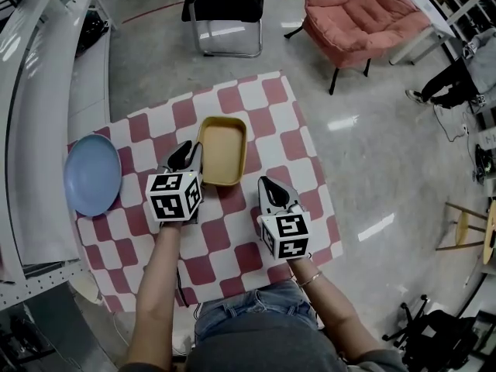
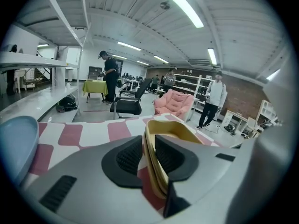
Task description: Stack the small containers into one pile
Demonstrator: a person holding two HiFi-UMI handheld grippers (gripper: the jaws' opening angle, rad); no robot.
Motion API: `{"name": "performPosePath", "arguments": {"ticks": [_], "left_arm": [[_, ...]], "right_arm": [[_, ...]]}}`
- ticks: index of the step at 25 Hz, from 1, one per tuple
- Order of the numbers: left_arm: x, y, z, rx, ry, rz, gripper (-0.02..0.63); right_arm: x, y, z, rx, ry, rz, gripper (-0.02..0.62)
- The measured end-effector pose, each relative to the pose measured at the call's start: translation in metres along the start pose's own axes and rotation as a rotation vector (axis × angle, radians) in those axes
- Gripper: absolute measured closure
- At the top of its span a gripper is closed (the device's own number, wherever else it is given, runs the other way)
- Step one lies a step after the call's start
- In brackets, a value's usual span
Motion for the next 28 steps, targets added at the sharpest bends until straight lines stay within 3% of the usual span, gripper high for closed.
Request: {"name": "performPosePath", "arguments": {"ticks": [28], "left_arm": [[-0.025,-0.006,0.134,0.131,-0.187,0.071,0.574]], "right_arm": [[0.026,0.044,0.056,0.069,-0.129,0.097,0.586]]}}
Point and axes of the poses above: the fingertips, and each gripper's own axes: z backward along the fingers, y to its left, x out of its top, the point moved 4 cm from there along z, backward along the fingers, and after that the axes turned 4 degrees about z, right-handed, at the moved point
